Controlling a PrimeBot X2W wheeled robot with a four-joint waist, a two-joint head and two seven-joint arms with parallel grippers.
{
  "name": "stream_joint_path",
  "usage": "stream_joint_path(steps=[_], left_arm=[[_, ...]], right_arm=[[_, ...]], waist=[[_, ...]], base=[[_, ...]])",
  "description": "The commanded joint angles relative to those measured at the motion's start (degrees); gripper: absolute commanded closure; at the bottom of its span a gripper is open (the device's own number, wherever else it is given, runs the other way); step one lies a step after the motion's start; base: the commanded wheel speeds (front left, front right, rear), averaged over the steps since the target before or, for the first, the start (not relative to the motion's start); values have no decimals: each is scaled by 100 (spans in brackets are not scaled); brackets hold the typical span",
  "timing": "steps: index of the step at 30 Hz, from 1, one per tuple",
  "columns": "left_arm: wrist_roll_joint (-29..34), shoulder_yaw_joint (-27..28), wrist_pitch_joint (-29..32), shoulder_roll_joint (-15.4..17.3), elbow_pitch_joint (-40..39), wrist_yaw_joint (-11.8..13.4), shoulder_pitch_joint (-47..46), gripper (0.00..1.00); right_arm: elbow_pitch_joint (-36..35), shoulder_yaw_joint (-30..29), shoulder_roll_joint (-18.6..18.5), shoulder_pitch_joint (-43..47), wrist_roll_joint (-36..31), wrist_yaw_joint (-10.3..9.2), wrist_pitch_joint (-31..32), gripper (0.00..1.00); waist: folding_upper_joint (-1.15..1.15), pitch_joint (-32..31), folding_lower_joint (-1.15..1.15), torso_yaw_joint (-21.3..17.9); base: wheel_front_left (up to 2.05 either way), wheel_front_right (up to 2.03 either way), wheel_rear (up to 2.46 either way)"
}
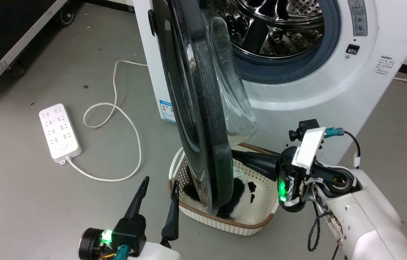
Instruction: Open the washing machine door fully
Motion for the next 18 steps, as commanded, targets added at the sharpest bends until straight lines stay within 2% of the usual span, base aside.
stream_joint_path(steps=[1, 2, 3, 4, 8, 9, 10, 11, 12, 13, 14, 15, 18], left_arm=[[-20, 31, -32, 11, -1, 7, 82, 0], [-25, 56, -32, 11, -11, 18, 86, 0], [-30, 87, -32, 11, -20, 27, 90, 0], [-33, 118, -32, 11, -25, 32, 93, 0], [-25, 214, -32, 10, -42, 27, 93, 0], [-33, 294, -32, 10, -51, 7, 105, 0], [-33, 294, -32, 10, -51, 7, 105, 0], [-40, 336, -32, 11, -56, -7, 110, 0], [-57, 423, -32, 14, -64, -42, 111, 0], [-57, 423, -32, 14, -64, -42, 111, 0], [-78, 507, -32, 17, -69, -90, 111, 0], [-78, 507, -32, 17, -69, -90, 111, 0], [-115, 657, -32, 25, -75, -143, 136, 0]], right_arm=[[-60, 43, 21, 91, 64, 6, -160, 100], [-83, 51, 16, 81, 23, 6, -282, 84], [-111, 45, -4, 78, -14, 6, -397, 3], [-151, 24, -43, 81, -48, 6, -515, 0], [-405, -37, -234, 166, -211, 6, -880, 0], [-745, -103, -405, 287, -432, 6, -1298, 0], [-745, -103, -405, 287, -432, 6, -1298, 0], [-966, -108, -512, 366, -617, 6, -1547, 0], [-1516, -73, -761, 577, -1137, 6, -2152, 0], [-1516, -73, -761, 577, -1137, 6, -2152, 0], [-2112, -42, -1010, 861, -1709, 6, -2823, 0], [-2112, -42, -1010, 861, -1709, 6, -2823, 0], [-2913, 93, -1459, 1324, -2757, 6, -3846, 0]], waist=[[0, -9, 0, -18], [0, -15, 0, -43], [0, -25, 0, -75], [0, -40, 0, -105], [0, -127, 0, -222], [0, -207, 0, -324], [0, -207, 0, -324], [0, -238, 0, -375], [0, -307, 0, -483], [0, -307, 0, -483], [0, -376, 0, -588], [0, -376, 0, -588], [0, -485, 0, -763]], base=[[0, 0, 0], [0, 0, 0], [0, 0, 0], [0, 0, 0], [0, 0, 0], [0, 0, 0], [0, 0, 0], [0, 0, 0], [0, 0, 0], [0, 0, 0], [0, 0, 0], [0, 0, 0], [0, 0, 0]])
